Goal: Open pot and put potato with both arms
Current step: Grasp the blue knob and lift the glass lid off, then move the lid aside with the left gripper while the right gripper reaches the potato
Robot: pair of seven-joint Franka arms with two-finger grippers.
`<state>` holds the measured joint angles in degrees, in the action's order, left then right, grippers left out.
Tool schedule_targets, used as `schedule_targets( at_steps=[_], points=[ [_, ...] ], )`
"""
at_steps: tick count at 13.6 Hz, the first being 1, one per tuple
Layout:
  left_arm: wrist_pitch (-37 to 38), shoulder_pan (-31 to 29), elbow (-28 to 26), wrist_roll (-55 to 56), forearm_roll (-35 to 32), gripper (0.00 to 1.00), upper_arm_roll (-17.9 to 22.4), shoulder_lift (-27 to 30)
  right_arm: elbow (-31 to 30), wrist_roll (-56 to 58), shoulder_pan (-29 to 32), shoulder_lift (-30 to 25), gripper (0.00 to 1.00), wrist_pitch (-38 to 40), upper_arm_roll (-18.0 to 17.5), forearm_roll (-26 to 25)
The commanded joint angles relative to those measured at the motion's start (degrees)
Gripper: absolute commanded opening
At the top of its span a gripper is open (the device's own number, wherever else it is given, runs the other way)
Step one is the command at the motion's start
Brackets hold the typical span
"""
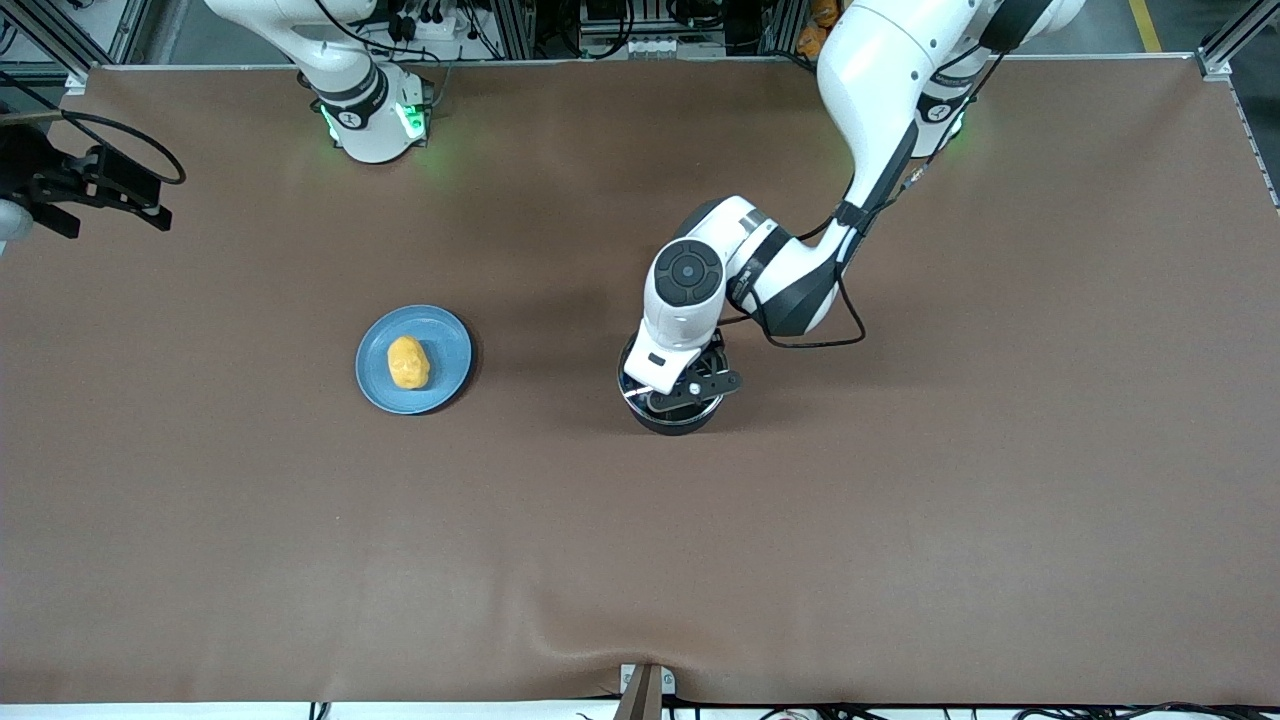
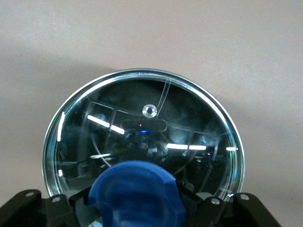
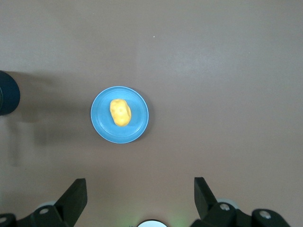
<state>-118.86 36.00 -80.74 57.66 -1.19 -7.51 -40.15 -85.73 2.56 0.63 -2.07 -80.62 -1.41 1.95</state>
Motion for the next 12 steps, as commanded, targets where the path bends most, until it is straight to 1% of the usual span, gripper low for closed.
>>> schedule_targets(
  at_steps=[1,3,5,7,9,10,12],
  points=[
    [4.33,-1.27,-0.55,1.84,-2.23,0.0,0.3,4.8,1.61,-0.1,0.42,0.67,1.0,0.64,-0.35,-0.27],
    [4.25,-3.73,-3.7,1.41,-2.59,0.0,0.22,8.49,1.62,-0.01,0.42,1.8,1.0,0.37,-0.35,-0.45],
    [3.9,-8.29,-8.88,-1.3,-2.59,0.0,-0.31,14.02,1.53,-0.27,0.16,3.65,1.0,0.37,-0.35,-0.54],
    [3.81,-12.69,-14.77,-7.18,-2.5,0.0,-0.58,19.82,1.62,-0.01,0.51,5.93,1.0,0.46,-0.35,-0.45],
    [3.81,-16.56,-19.43,-12.72,-2.32,0.0,-0.58,24.75,1.7,0.08,0.51,9.87,1.0,0.11,-0.35,-0.19],
    [3.81,-18.49,-21.45,-15.27,-2.32,0.0,-0.58,26.68,1.79,0.08,0.07,11.72,1.0,0.02,-0.35,-0.27],
    [3.81,-21.57,-24.45,-20.37,-2.15,0.0,-0.66,30.55,1.88,-0.27,-0.2,13.06,1.0,-2.33,-0.44,0.24]
  ],
)
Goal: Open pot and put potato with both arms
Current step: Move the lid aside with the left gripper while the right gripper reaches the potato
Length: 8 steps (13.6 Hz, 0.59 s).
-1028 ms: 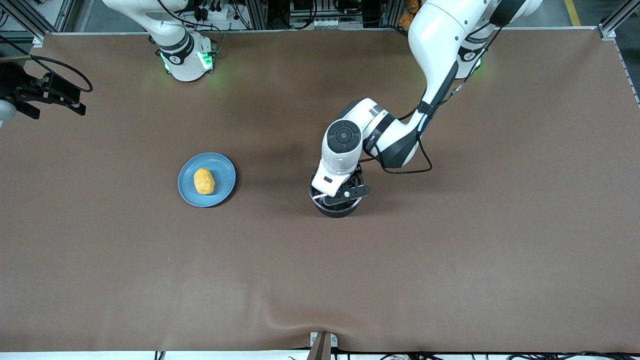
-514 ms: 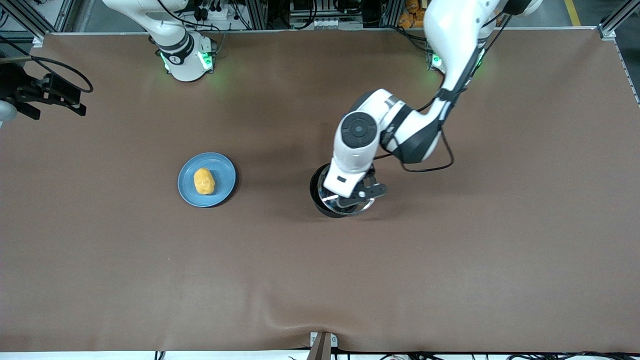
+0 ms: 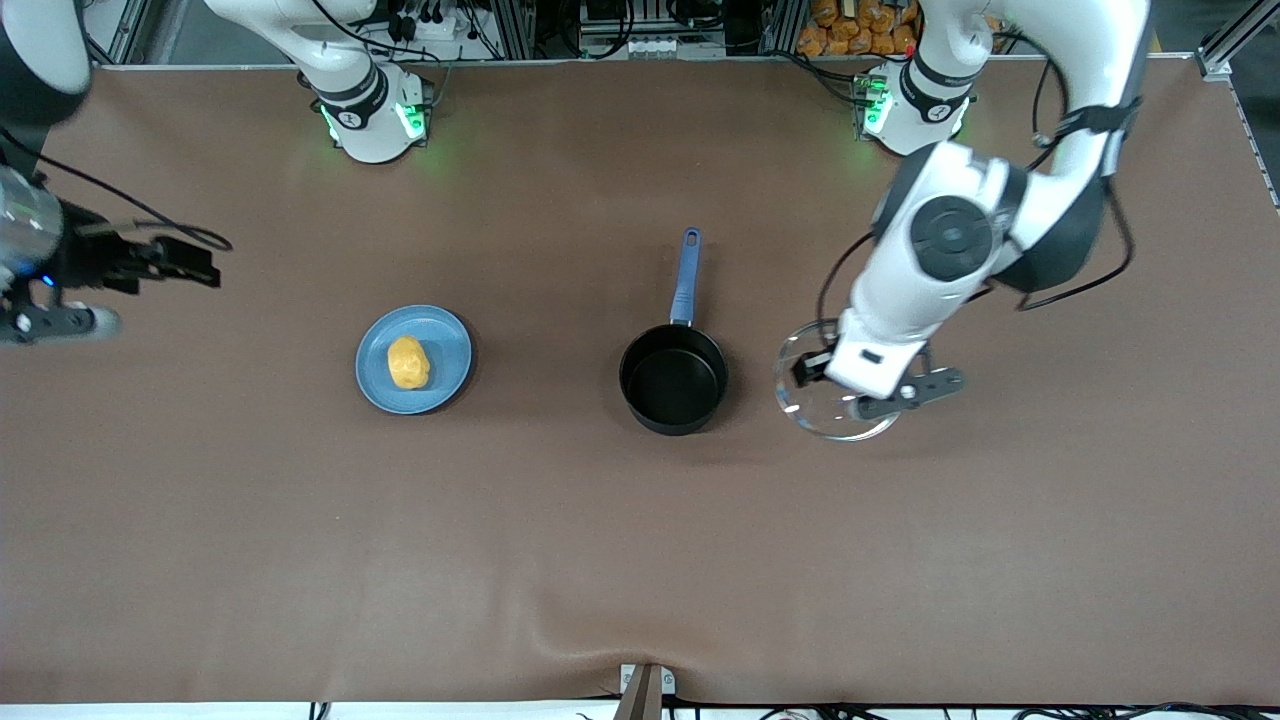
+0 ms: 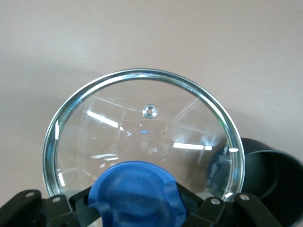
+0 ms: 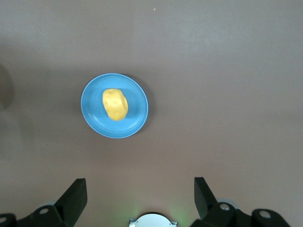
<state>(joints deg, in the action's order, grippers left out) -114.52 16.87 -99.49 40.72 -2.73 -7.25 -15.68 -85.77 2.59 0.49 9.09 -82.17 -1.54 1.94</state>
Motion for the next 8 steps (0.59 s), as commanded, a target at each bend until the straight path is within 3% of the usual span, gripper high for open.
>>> schedule_targets(
  at_steps=[1,3,5,8],
  points=[
    [-0.53,-3.77,-7.02,-5.54,-0.52,0.0,-0.93,7.75,1.75,-0.22,-0.14,2.77,1.0,-1.93,-0.48,0.86],
    [-0.53,-6.14,-9.57,-10.46,-0.43,0.0,-0.92,10.74,1.22,1.18,-1.02,5.49,1.0,-3.95,-0.57,2.53],
    [-0.53,-8.17,-10.8,-14.77,-0.17,0.0,-0.93,12.16,-3.15,3.1,-1.55,6.11,1.0,-8.94,-0.66,3.32],
    [-2.36,-8.52,-11.42,-17.5,0.36,0.0,-0.93,8.84,-9.66,4.17,-3.3,6.12,1.0,-15.98,-0.57,3.59]
  ],
)
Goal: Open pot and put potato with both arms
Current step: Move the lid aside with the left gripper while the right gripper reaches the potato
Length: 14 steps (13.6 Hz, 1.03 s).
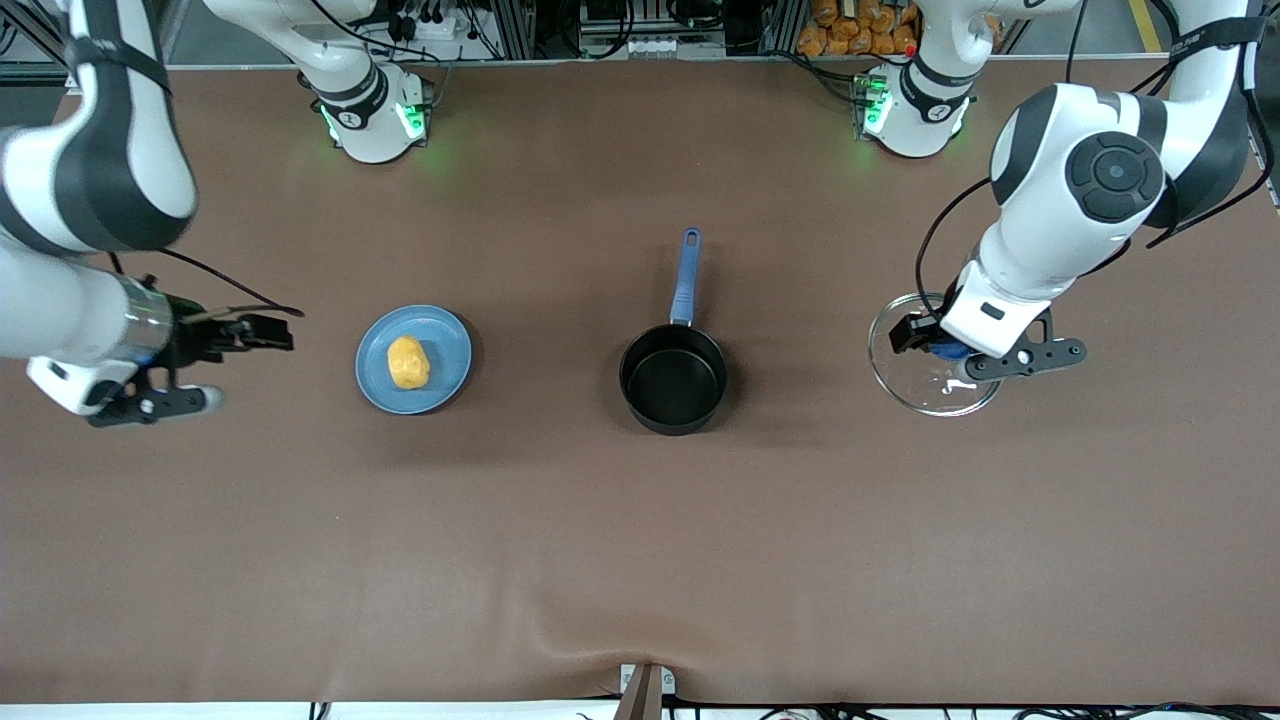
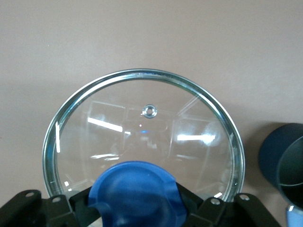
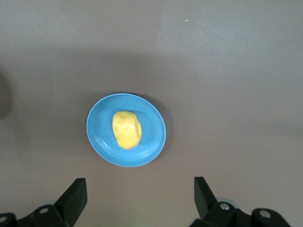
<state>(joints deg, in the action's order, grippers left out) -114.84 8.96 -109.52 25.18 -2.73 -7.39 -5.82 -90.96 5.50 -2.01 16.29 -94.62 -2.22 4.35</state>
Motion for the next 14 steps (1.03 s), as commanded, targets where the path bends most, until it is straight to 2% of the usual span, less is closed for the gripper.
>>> schedule_targets(
  at_steps=[1,3,7,11,14],
  points=[
    [-3.18,-0.79,-1.48,-3.55,1.58,0.0,-0.61,-2.17,-7.19,1.27,-0.89,-1.18,1.0,-5.9,0.02,1.36],
    [-5.12,-2.98,-1.57,-5.66,2.29,0.0,-0.69,-5.15,-14.21,1.88,-1.16,-1.7,1.0,-13.0,-0.15,1.45],
    [-11.7,-3.16,-3.24,-6.81,2.38,0.0,-0.52,-11.3,-24.42,1.88,-2.91,-1.62,1.0,-26.02,-0.16,2.68],
    [-19.26,-3.69,-3.16,-7.08,1.5,0.0,-0.25,-18.42,-30.14,1.97,-5.99,-0.83,1.0,-34.03,-0.16,2.77],
    [-21.73,-3.78,-3.16,-7.08,-0.25,0.0,-0.25,-21.68,-31.56,1.97,-7.92,0.67,1.0,-35.71,-0.07,2.77]
  ],
)
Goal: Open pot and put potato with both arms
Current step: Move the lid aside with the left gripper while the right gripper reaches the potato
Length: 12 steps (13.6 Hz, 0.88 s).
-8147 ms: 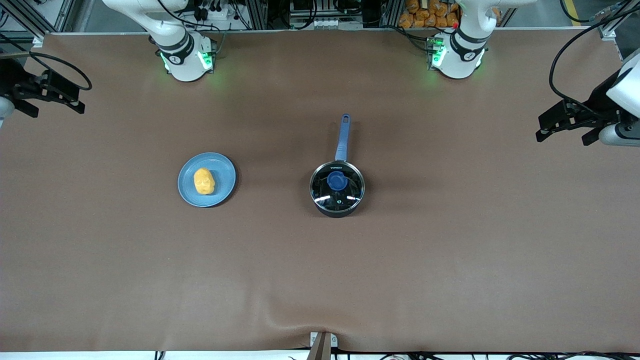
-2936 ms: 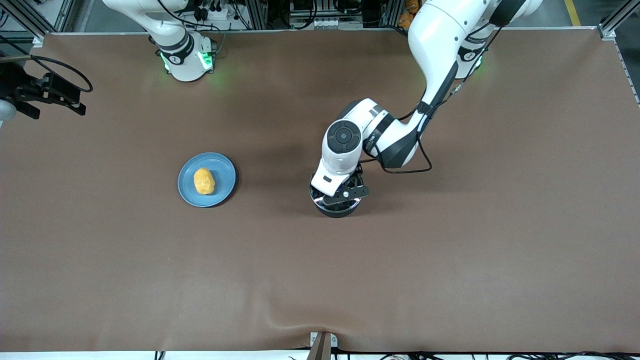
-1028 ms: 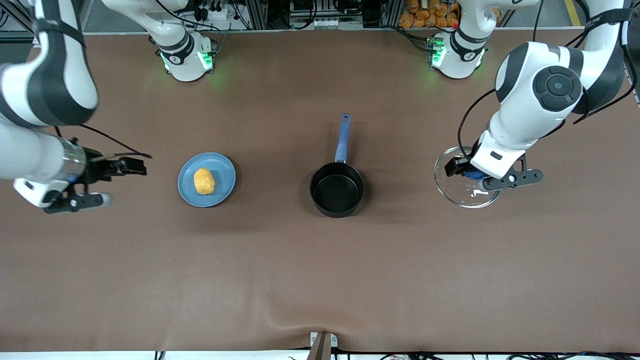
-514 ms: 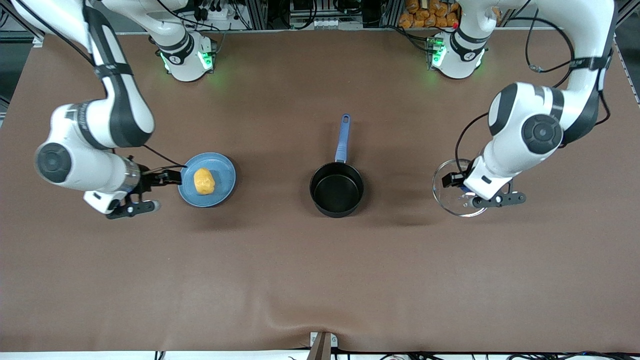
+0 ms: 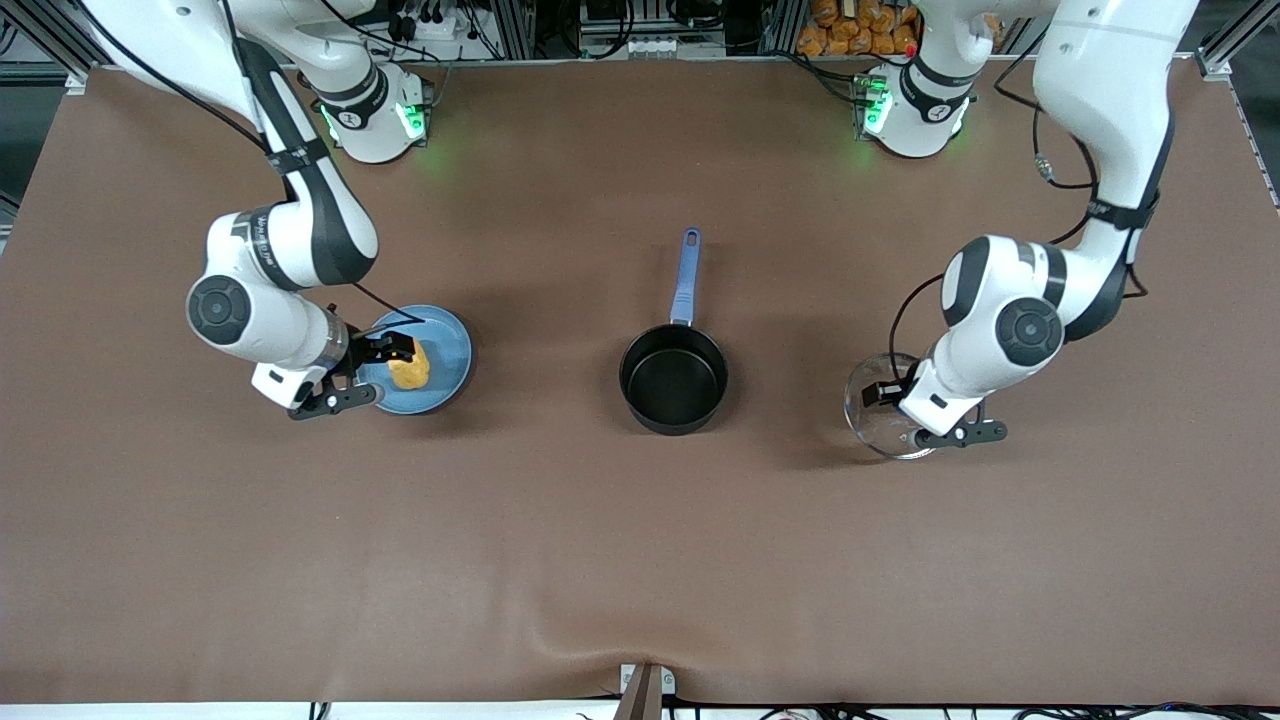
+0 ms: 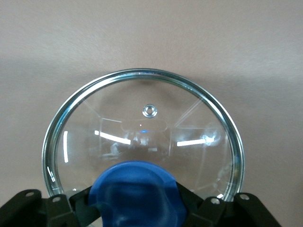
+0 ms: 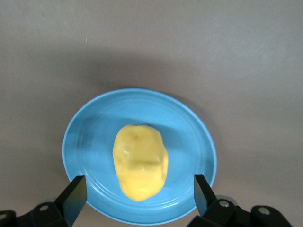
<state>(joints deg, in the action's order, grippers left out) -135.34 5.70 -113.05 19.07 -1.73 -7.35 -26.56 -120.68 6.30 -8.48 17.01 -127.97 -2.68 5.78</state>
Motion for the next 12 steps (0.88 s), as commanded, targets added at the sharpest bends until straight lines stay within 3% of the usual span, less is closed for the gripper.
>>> schedule_targets(
  at_steps=[1,4,5,7,8,12],
  points=[
    [-1.68,-0.6,0.46,-1.05,-1.34,0.0,-0.21,-1.64,-2.88,1.17,-1.36,-0.05,1.0,-3.5,0.4,1.33],
    [-2.39,-0.86,0.38,-1.05,-3.19,0.0,-0.21,-2.79,-4.47,1.17,-1.62,0.38,0.98,-6.06,0.4,1.33],
    [-2.39,-1.21,0.38,-1.05,-3.36,0.07,-0.21,-2.71,-4.74,1.26,-1.54,0.74,0.97,-6.15,0.48,1.25],
    [-2.39,-1.22,0.55,-0.96,-3.28,0.9,-0.3,-2.79,-5.7,1.26,-1.45,1.44,0.91,-8.51,0.4,1.16],
    [-2.39,-1.3,0.55,-0.96,-3.37,0.96,-0.3,-2.71,-5.79,1.17,-1.62,1.96,0.86,-9.48,0.4,1.25],
    [-1.52,-1.3,0.47,-0.7,-3.37,0.99,-0.3,-1.31,-5.79,1.43,-1.98,2.49,0.62,-9.75,0.48,0.9]
  ],
)
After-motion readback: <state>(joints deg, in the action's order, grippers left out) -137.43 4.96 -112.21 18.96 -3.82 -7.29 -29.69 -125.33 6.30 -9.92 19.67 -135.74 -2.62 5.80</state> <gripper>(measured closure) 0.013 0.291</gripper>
